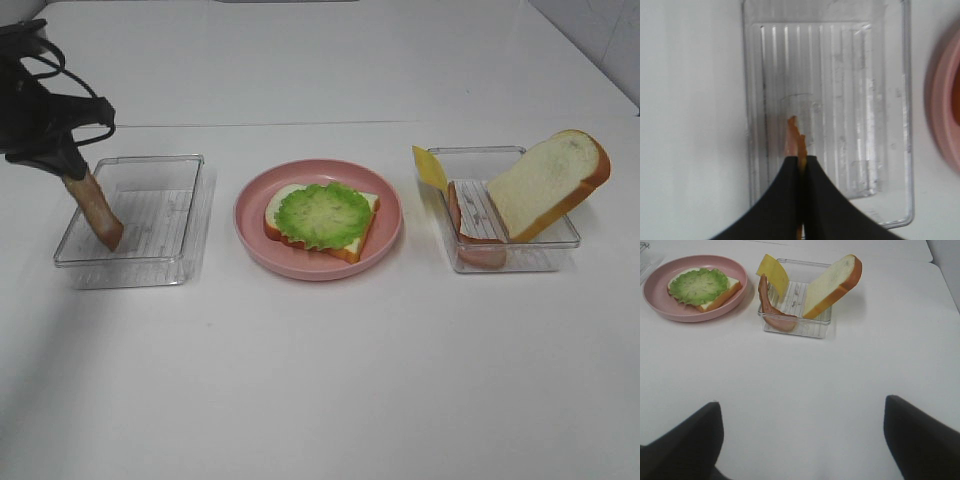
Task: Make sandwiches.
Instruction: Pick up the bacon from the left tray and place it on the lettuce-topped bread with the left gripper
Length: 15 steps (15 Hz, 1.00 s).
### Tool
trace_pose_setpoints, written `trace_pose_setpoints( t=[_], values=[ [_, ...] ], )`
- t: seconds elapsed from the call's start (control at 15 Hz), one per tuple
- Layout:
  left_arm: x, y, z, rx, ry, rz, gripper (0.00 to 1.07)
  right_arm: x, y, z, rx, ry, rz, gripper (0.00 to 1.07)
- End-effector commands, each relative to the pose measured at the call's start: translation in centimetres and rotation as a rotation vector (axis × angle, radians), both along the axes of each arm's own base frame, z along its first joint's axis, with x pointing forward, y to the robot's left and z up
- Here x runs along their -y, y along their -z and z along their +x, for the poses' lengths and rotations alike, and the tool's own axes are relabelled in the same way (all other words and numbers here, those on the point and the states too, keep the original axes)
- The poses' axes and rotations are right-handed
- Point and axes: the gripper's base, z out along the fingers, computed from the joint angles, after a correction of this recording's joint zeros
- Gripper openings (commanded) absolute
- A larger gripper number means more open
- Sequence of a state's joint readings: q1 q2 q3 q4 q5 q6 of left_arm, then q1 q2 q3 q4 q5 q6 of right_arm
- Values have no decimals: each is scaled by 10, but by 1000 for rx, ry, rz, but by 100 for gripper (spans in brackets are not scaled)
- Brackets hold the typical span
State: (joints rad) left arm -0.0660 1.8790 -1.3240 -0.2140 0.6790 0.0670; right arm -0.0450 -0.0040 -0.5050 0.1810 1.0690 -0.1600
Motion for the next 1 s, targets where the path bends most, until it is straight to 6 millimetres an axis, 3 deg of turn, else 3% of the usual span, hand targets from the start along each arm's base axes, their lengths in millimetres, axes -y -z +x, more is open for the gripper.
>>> trace_pose_setpoints(
  t=[0.07, 0.33, 0.6, 0.73, 0.8, 1.0],
  values=[
    [9, -23, 10, 45, 44, -90, 0, 0, 0, -3, 25, 4, 2, 77],
    [26, -66, 26, 177, 71, -254, 0, 0, 0, -3, 25, 4, 2, 77],
    [53, -89, 32, 282, 95, -378, 0, 0, 0, -3, 25, 4, 2, 77],
    [90, -83, 34, 300, 108, -446, 0, 0, 0, -3, 25, 4, 2, 77],
    [95, -79, 35, 291, 110, -453, 0, 0, 0, -3, 25, 4, 2, 77],
    [141, -46, 37, 185, 165, -517, 0, 0, 0, -3, 25, 4, 2, 77]
  ],
)
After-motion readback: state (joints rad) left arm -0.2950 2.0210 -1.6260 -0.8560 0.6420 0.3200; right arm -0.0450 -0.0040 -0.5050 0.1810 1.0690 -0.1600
